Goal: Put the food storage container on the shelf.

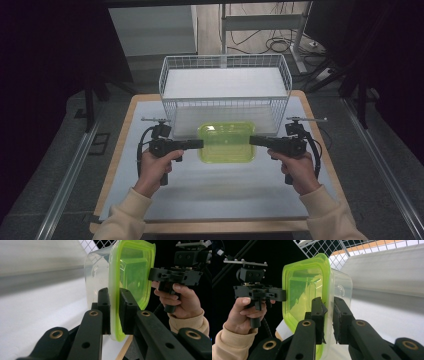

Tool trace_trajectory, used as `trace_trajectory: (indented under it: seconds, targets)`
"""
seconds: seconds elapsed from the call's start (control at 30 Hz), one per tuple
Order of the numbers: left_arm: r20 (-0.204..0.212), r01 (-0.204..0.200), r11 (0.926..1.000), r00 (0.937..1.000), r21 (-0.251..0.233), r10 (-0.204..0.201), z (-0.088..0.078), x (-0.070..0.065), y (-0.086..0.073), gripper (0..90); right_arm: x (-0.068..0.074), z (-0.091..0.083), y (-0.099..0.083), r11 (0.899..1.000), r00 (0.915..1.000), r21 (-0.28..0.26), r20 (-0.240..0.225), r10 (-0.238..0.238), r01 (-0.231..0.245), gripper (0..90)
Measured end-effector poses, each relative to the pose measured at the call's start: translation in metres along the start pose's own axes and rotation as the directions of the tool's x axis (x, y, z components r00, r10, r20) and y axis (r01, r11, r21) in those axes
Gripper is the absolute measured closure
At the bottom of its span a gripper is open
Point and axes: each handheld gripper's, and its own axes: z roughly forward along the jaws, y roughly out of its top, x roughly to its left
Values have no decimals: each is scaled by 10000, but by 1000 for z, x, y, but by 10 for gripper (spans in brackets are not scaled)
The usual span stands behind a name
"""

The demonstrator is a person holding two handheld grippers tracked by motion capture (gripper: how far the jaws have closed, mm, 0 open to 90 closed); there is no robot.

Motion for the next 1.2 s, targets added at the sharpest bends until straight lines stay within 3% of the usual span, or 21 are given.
trace_trajectory:
  seconds: [0.6, 1.2]
  targets:
    - [-123, -439, 9990, 9990, -131, 437, -7, -12, 38, 816, 9, -4, 31, 9991, 9995, -290, 84, -302, 304, 804]
    - [-159, -535, 9983, 9985, -250, 531, -12, -13, 71, 817, 15, -2, 67, 9986, 9989, -276, 147, -438, 442, 806]
